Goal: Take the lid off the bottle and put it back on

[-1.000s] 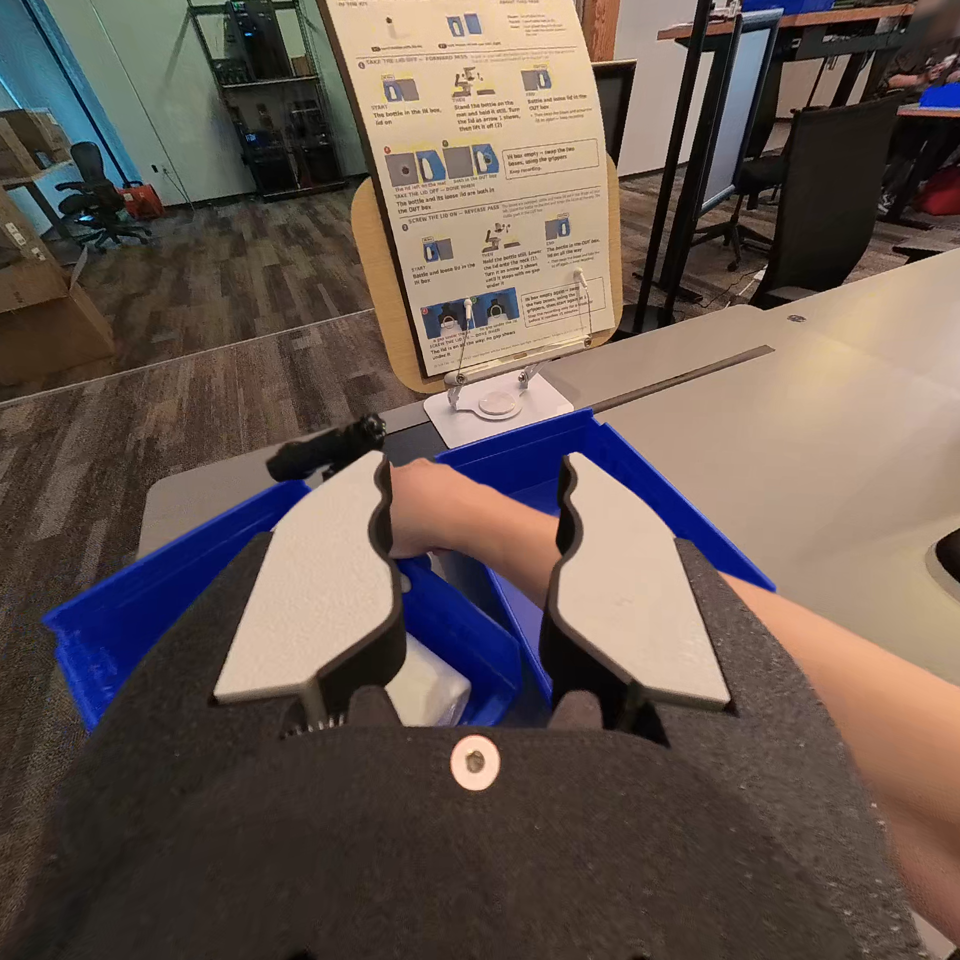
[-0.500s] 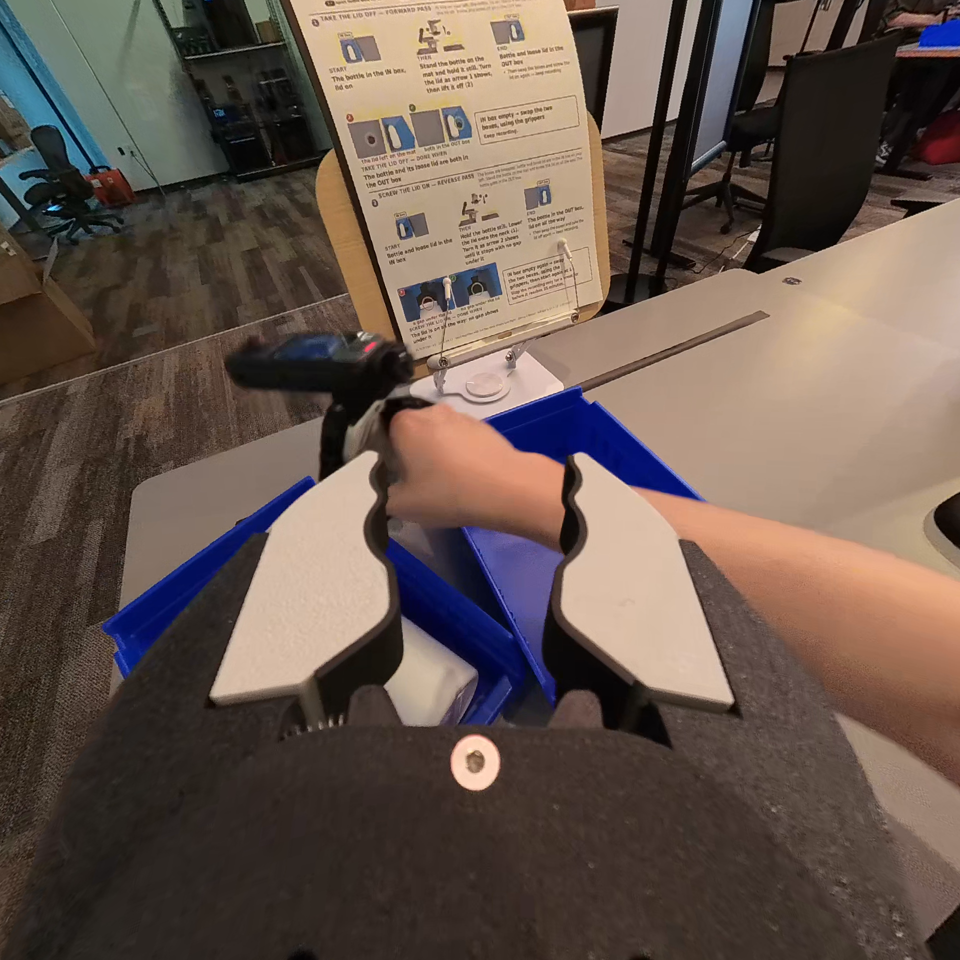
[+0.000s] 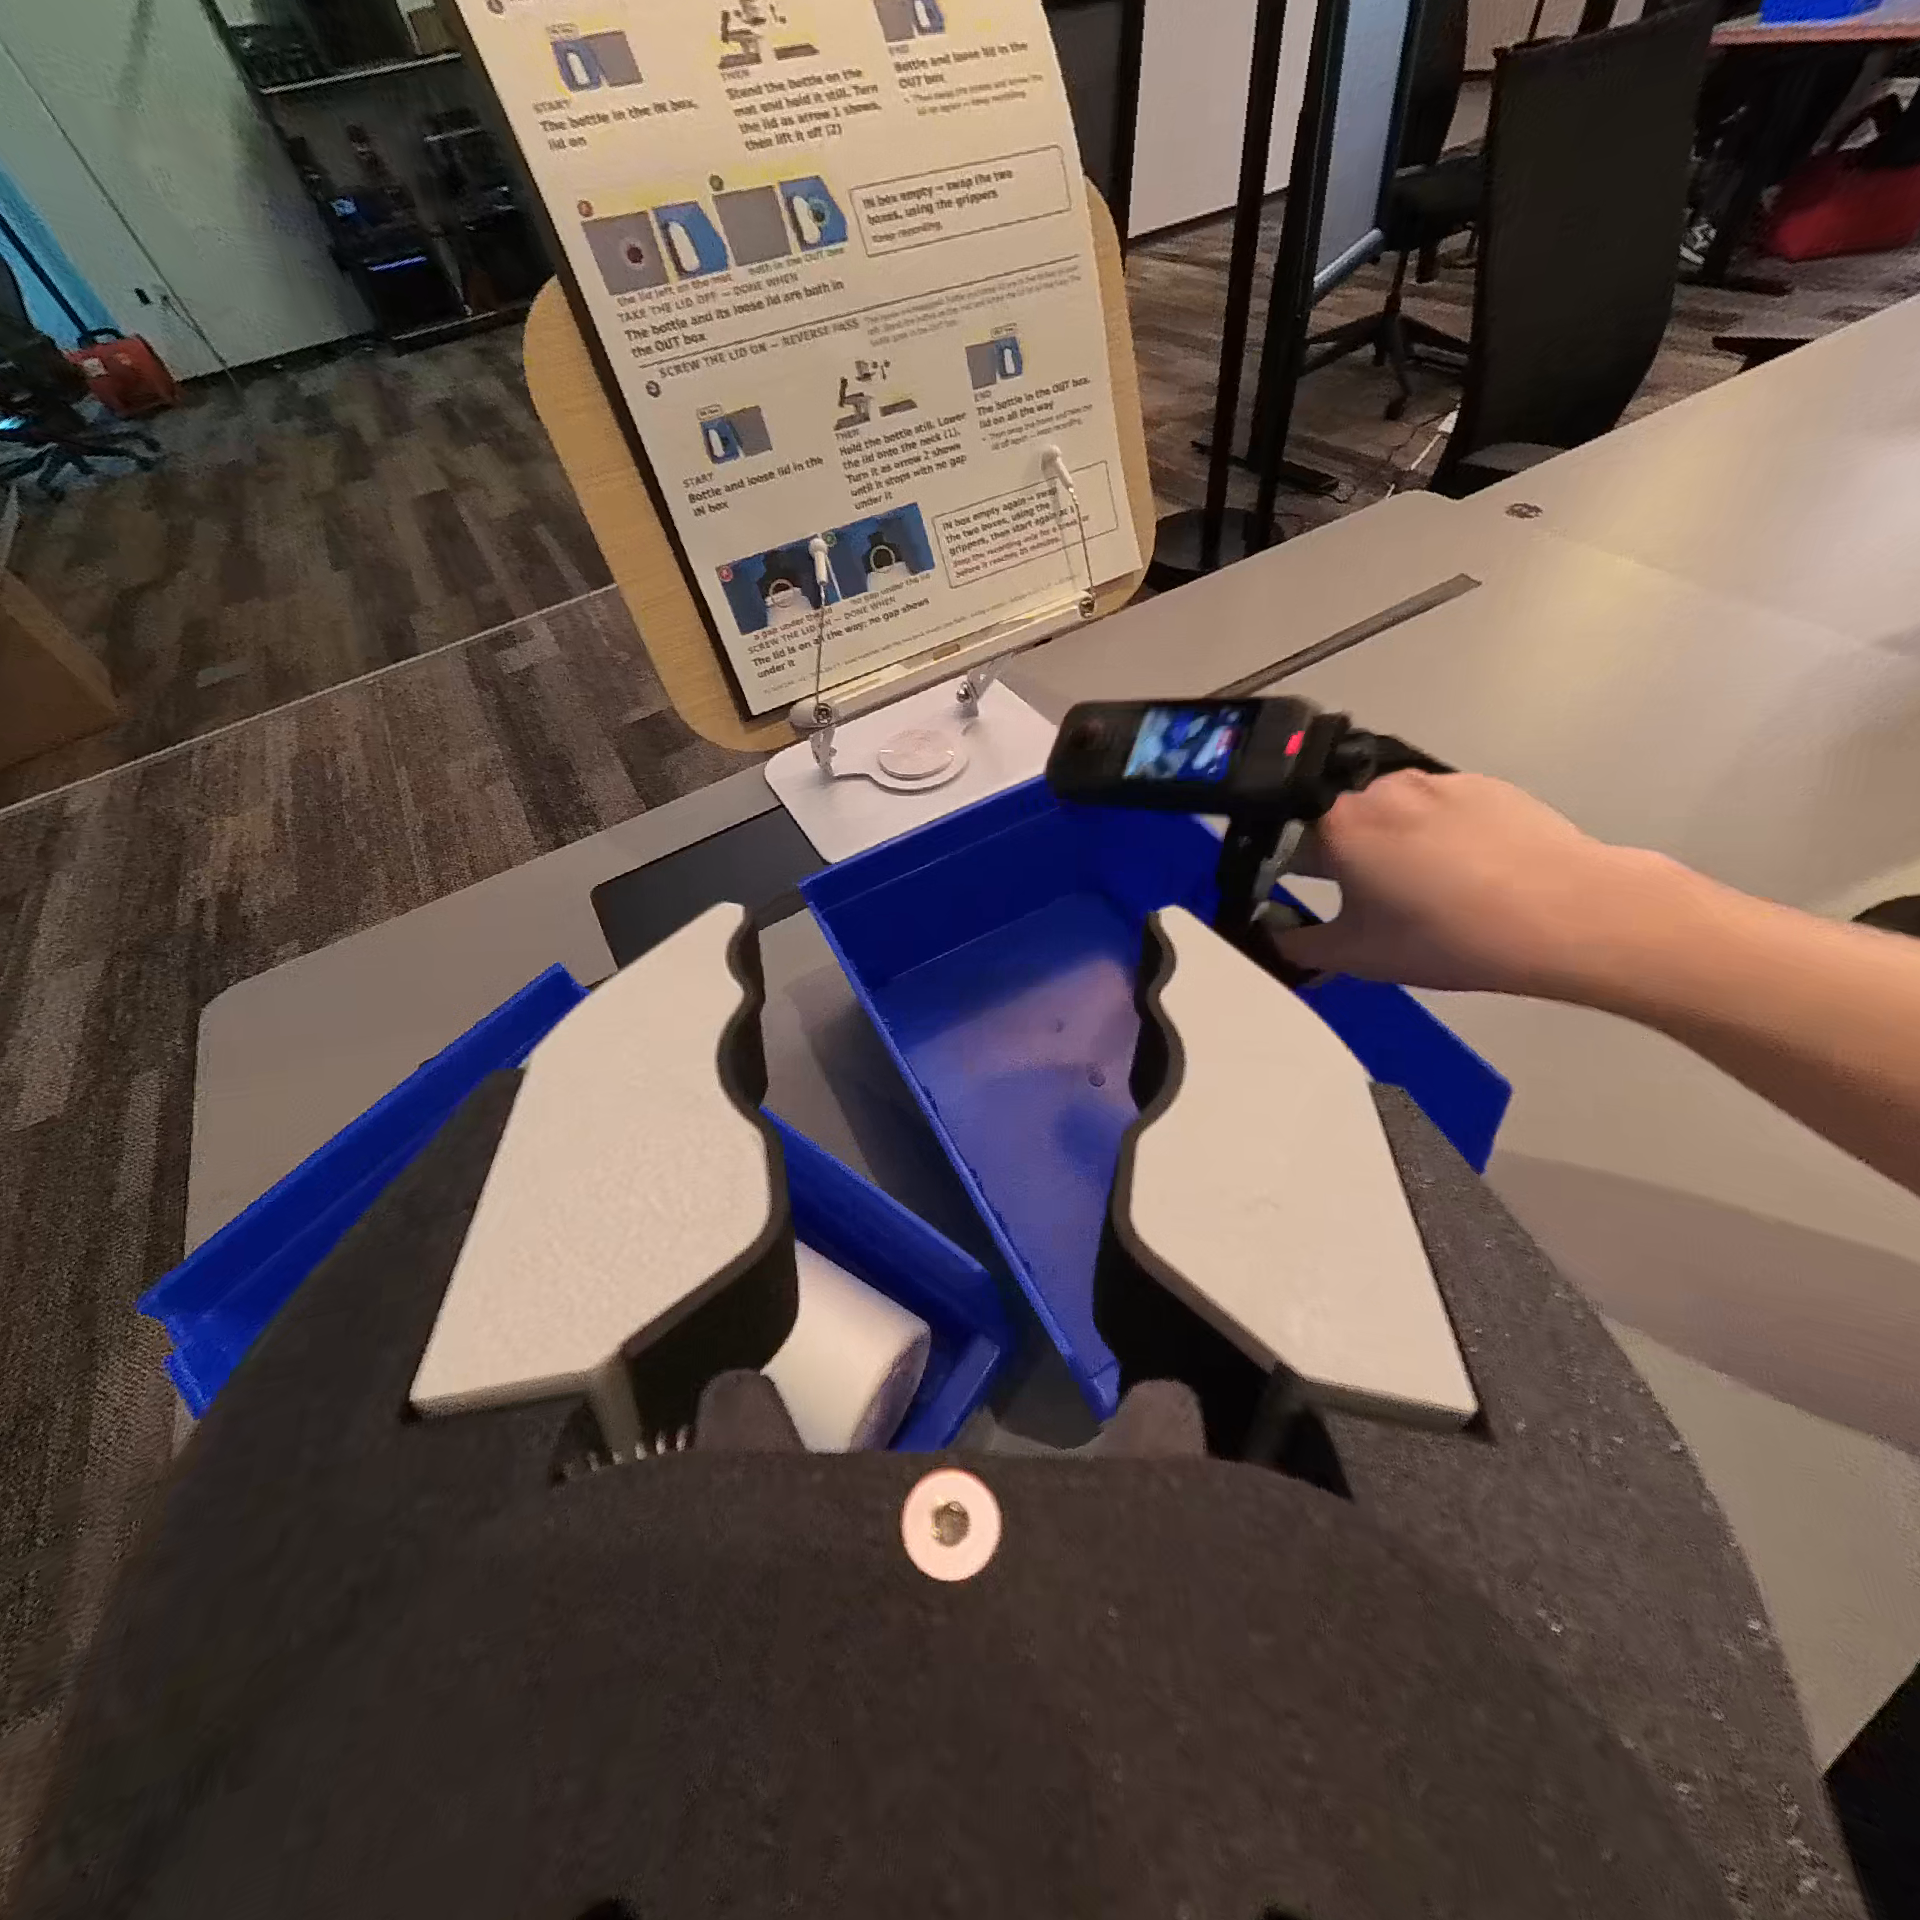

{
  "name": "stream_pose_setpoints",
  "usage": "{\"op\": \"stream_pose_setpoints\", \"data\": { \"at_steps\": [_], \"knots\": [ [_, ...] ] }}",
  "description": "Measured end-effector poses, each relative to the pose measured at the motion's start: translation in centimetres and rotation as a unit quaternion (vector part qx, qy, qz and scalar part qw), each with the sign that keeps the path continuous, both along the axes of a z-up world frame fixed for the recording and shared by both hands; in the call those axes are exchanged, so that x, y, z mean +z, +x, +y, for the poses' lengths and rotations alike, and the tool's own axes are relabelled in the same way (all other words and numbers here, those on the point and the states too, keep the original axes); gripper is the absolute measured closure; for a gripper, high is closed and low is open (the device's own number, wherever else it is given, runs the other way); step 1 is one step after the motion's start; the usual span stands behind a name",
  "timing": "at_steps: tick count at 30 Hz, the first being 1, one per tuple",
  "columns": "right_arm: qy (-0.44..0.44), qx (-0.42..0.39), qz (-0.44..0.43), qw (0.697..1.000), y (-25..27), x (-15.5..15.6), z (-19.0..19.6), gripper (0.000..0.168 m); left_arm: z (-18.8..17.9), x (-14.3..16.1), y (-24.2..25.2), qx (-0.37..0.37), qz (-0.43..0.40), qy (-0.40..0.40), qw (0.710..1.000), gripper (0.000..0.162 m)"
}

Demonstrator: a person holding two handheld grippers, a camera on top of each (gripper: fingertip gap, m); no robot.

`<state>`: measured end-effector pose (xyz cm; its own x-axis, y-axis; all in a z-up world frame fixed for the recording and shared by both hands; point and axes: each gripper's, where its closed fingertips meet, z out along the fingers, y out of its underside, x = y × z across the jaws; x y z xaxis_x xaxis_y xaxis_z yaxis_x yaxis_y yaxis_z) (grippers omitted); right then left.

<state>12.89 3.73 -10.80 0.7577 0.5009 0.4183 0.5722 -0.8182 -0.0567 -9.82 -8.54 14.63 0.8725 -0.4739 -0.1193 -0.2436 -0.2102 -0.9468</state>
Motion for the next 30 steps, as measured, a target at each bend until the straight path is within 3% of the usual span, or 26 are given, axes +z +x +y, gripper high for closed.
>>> {"op": "stream_pose_setpoints", "data": {
  "at_steps": [8, 9, 11, 14, 30],
  "knots": [
    [-0.114, -0.076, 0.131, 0.982, 5.2, -2.1, -1.9, 0.079, 0.5, -1.0, 1.2, 0.0, 0.028, -0.01, 1.0, 0.092],
    [-0.133, -0.076, 0.163, 0.975, 5.3, -2.3, -2.2, 0.087, 0.5, -1.1, 1.3, 0.0, 0.031, -0.011, 0.999, 0.092],
    [-0.166, -0.067, 0.202, 0.963, 5.9, -2.6, -3.1, 0.148, 0.6, -1.3, 1.6, -0.001, 0.035, -0.013, 0.999, 0.092],
    [-0.183, -0.094, 0.236, 0.95, 8.2, -2.7, -3.3, 0.159, 0.8, -1.6, 2.0, -0.001, 0.044, -0.015, 0.999, 0.092],
    [-0.133, -0.232, 0.251, 0.93, 28.2, -3.0, -0.7, 0.161, 2.5, -4.4, 5.1, -0.004, 0.108, -0.036, 0.993, 0.094]
  ]
}}
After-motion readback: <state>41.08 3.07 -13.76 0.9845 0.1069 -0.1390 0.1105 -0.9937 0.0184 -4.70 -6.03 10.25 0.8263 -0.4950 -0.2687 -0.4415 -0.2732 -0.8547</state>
